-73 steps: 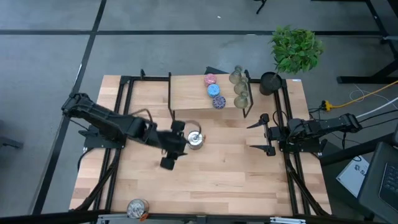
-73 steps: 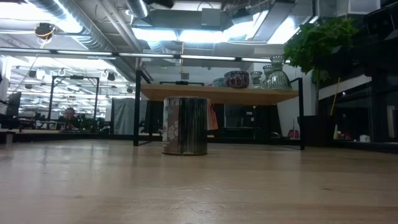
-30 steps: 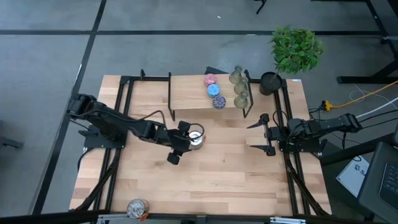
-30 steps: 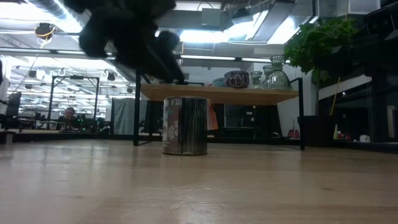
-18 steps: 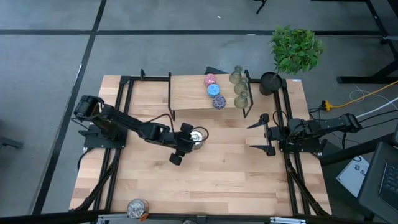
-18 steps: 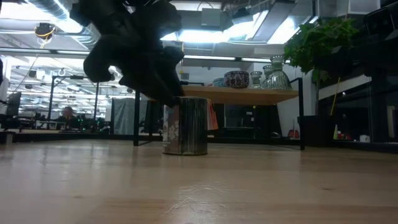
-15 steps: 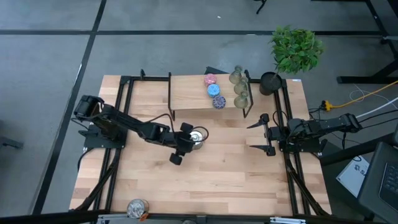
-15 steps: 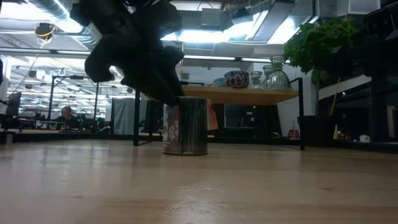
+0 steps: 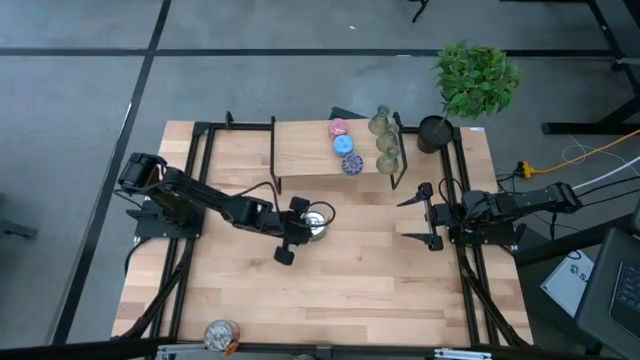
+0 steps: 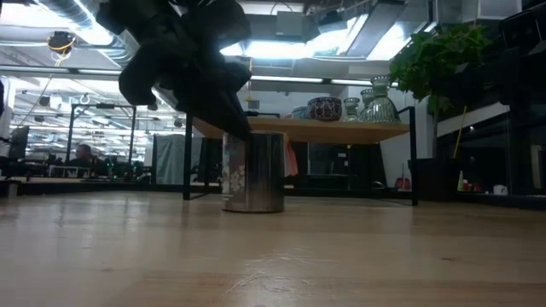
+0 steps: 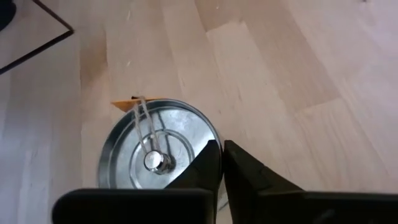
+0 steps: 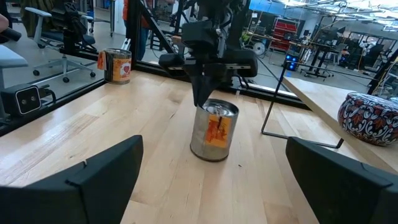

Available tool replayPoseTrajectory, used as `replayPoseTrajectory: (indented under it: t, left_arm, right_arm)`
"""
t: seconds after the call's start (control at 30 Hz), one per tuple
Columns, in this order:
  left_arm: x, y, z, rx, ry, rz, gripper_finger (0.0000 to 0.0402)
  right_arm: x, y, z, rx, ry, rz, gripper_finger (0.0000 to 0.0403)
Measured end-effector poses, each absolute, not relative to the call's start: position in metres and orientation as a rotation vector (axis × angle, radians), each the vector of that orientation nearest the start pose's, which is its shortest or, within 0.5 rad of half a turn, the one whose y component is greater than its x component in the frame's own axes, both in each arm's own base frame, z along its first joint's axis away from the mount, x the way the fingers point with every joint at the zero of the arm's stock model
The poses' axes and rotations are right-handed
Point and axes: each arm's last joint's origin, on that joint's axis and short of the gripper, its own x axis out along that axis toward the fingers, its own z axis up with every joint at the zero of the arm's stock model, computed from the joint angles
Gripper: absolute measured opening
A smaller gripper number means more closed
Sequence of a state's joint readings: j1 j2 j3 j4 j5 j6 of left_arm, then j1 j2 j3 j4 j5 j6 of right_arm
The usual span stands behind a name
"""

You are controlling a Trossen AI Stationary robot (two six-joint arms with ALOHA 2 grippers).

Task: Pick & Place candle stick holders
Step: Put the top silver scented candle on the shelf

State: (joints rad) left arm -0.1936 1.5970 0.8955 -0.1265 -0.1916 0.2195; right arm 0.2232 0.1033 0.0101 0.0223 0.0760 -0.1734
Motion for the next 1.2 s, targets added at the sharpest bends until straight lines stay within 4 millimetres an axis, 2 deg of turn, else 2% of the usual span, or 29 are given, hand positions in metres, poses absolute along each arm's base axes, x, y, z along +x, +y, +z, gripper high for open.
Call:
replayPoseTrajectory:
  t: [0.57,1.2]
  left_arm:
    - [0.313,-0.057,0.184,0.359,0.802,-0.105,0.0003]
    - [0.308,-0.083,0.196,0.39,0.757,-0.067,0.0002]
  right_arm:
    - [0.101,0.021,0.161,-0.184,0.057,0.153,0.0398]
    - [0.101,0.021,0.161,-0.184,0.058,0.153,0.0398]
